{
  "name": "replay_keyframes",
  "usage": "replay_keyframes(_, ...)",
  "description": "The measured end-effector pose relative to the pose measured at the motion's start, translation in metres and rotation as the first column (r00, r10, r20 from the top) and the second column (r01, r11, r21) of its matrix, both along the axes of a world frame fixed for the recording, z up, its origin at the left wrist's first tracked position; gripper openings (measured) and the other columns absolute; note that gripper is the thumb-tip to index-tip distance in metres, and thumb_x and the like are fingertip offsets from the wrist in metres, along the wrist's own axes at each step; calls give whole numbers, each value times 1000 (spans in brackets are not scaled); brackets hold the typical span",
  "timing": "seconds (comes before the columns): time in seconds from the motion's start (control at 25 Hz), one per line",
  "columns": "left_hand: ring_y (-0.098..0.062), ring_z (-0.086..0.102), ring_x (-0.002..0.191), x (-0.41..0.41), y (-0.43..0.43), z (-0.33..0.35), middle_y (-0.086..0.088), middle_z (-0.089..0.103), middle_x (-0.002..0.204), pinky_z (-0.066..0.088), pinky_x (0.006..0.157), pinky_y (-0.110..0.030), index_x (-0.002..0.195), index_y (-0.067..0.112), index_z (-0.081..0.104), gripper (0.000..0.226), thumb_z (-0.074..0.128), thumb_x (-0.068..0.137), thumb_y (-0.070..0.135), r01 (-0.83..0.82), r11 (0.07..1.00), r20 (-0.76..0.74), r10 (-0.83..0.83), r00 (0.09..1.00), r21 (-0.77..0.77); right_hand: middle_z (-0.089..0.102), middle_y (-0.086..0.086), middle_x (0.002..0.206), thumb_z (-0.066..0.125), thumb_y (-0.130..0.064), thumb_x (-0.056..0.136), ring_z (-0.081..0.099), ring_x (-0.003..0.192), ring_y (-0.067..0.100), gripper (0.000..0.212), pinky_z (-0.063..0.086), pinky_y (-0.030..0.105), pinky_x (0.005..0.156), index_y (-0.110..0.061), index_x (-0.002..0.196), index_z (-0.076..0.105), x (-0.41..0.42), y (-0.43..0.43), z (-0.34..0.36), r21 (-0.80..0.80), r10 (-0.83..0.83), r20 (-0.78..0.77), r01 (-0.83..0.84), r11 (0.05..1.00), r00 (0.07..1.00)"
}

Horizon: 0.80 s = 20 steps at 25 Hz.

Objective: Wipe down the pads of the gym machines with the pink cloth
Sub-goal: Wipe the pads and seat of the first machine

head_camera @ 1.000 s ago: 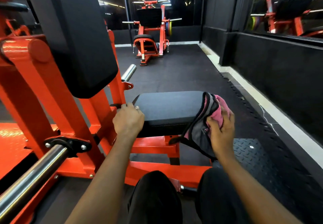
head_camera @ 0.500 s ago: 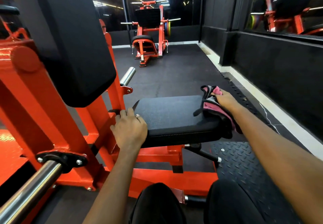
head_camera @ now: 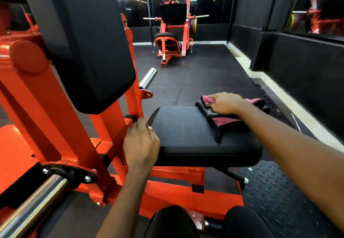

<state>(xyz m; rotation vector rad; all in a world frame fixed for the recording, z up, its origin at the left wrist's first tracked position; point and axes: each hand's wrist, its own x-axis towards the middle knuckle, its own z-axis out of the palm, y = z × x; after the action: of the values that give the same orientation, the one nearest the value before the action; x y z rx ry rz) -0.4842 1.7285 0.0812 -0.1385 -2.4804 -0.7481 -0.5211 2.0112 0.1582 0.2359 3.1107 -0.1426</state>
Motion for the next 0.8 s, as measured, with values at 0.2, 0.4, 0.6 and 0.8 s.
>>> replay_keyframes(0.2,-45,60,87,-7,-24,14,-21,66,89,47,77,-50,102,14,53,15,39,101,21,11,949,49,-28,998,315,53,0,140,35,-47,104,53,127,28,38,40,38,95,-32,134,52,0,-98,-5,179,286,-112,-264,948,952)
replay_keyframes(0.4,-39,59,94,-10,6,33,-16,67,94,44,80,-44,98,17,57,27,34,102,33,75,919,98,-122,988,387,57,-4,131,40,-58,93,52,118,27,47,44,37,94,-38,134,52,64,-107,-19,104,532,-160,-522,847,831)
replay_keyframes(0.6,-31,62,101,-31,47,65,-15,67,103,47,85,-36,90,16,66,46,37,104,48,412,908,483,-396,781,78,55,4,144,63,-57,87,54,129,25,69,43,42,109,-30,146,42,72,-39,16,-339,158,-202,-221,914,966)
replay_keyframes(0.8,-36,62,109,-53,74,75,-22,65,118,43,72,-32,106,6,62,30,55,98,35,416,902,700,-224,678,-114,64,15,129,68,-53,86,62,118,36,57,52,38,91,-12,125,61,39,-36,14,-211,-137,34,141,967,990)
